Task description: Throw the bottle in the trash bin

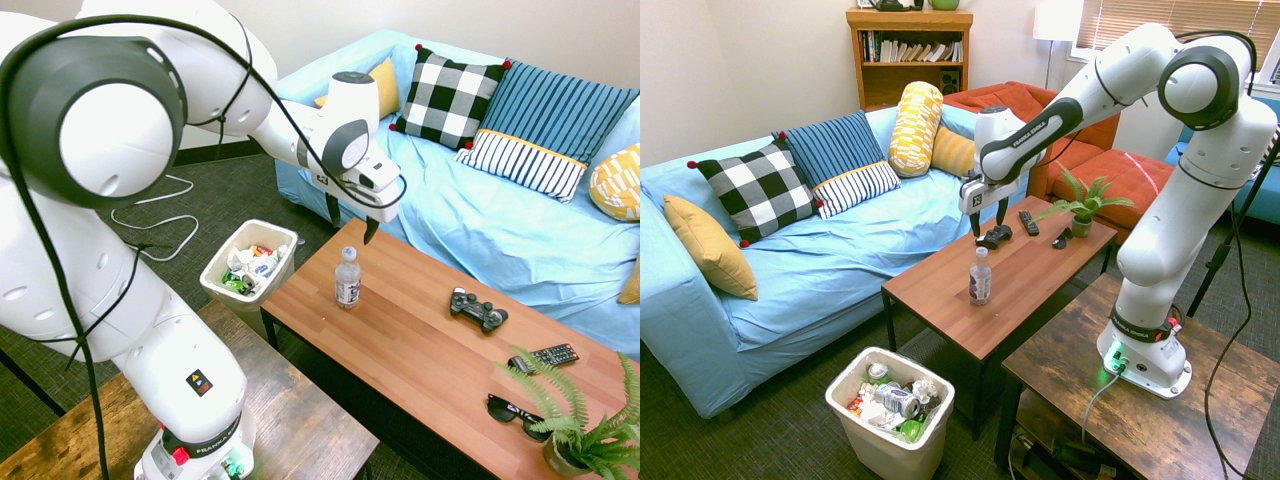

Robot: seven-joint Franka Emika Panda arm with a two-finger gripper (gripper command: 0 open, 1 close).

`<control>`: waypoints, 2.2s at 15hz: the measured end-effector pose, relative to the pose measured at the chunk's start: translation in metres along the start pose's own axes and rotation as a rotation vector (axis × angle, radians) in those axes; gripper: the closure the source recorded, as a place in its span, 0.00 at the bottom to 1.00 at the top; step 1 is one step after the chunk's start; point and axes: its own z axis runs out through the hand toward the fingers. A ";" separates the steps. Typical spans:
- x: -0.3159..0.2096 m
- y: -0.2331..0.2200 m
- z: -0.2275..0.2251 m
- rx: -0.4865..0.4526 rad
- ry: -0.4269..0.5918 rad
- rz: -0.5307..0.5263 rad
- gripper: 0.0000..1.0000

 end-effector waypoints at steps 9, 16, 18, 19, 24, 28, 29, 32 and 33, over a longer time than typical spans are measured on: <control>-0.012 -0.036 0.079 -0.083 -0.042 0.029 0.00; -0.001 -0.043 0.096 -0.106 -0.049 0.047 1.00; -0.003 -0.043 0.099 -0.110 -0.052 0.045 1.00; -0.003 -0.041 0.100 -0.112 -0.053 0.047 1.00; 0.000 -0.035 0.103 -0.121 -0.057 0.057 1.00; 0.000 -0.036 0.099 -0.115 -0.052 0.058 1.00; 0.000 -0.036 0.099 -0.114 -0.052 0.058 1.00; -0.002 -0.036 0.089 -0.099 -0.041 0.053 1.00; -0.006 -0.040 0.079 -0.084 -0.030 0.044 1.00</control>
